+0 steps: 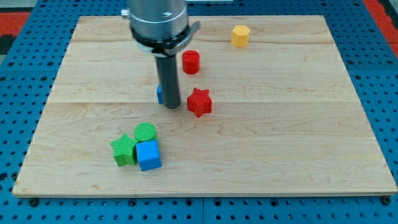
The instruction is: Place the green circle in between the blue blocks
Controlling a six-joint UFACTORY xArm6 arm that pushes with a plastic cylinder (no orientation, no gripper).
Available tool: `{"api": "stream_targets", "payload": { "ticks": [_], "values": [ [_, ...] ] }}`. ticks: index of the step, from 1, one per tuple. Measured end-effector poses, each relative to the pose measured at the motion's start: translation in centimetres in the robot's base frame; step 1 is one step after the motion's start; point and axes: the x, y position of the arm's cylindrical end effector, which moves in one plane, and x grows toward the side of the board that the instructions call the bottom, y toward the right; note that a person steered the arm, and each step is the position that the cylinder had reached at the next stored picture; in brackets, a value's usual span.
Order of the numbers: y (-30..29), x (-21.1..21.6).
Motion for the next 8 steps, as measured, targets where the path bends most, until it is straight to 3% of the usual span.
{"api": "stream_targets", "payload": {
  "ticks": [1, 2, 3, 5, 7, 8],
  "values": [
    [1.1, 9.1],
    [0.4, 13.8],
    [-7.7, 13.9],
    [-6.0, 6.1],
    [-5.3, 1.0],
    [-6.1, 4.2]
  ]
}}
